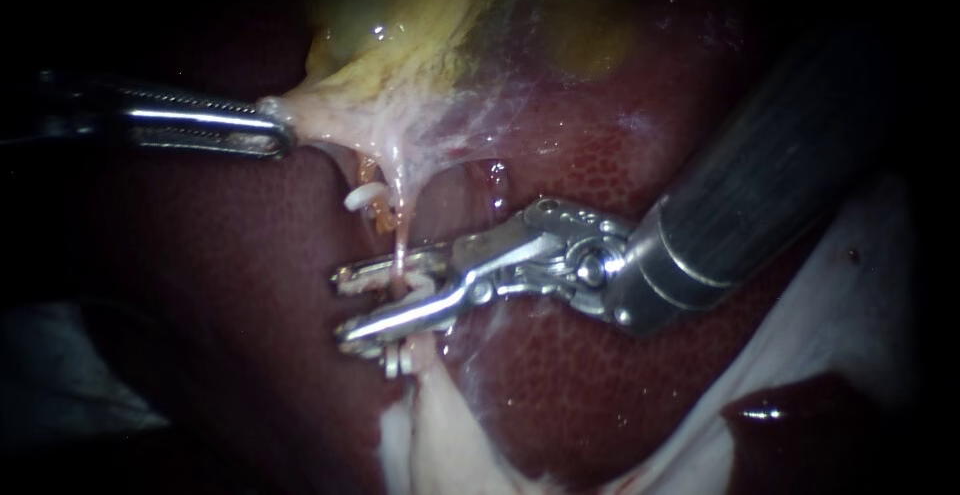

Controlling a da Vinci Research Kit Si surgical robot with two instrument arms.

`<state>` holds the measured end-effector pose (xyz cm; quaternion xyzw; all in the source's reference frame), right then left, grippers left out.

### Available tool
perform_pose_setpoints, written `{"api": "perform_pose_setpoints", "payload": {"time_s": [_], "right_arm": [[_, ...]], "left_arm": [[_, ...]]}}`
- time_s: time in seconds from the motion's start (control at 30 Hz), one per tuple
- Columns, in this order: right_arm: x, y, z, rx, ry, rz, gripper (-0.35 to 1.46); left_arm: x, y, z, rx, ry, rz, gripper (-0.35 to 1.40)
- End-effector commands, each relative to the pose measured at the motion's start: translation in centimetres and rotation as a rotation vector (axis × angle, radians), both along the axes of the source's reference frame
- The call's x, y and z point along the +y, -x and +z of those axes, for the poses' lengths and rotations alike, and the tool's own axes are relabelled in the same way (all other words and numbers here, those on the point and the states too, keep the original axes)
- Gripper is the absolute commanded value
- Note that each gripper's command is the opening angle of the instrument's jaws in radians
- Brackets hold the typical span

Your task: Clipping second clip right tube

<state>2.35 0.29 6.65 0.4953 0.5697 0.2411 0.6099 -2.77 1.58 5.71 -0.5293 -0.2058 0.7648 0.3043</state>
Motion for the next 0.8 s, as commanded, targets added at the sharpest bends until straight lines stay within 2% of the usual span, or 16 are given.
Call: {"api": "perform_pose_setpoints", "payload": {"time_s": [0.03, 0.43, 0.8], "right_arm": [[0.00, 0.01, -0.02, -0.001, 0.001, 0.000, 0.46], [0.03, 0.11, -0.11, 0.006, -0.016, -0.018, 0.31], [-0.01, 0.18, -0.10, 0.010, -0.015, -0.025, -0.04]], "left_arm": [[0.00, 0.00, 0.00, -0.001, 0.000, 0.001, -0.35], [0.00, -0.01, 0.00, -0.001, 0.000, 0.001, -0.35], [-0.01, 0.00, 0.01, -0.001, 0.000, 0.001, -0.35]]}}
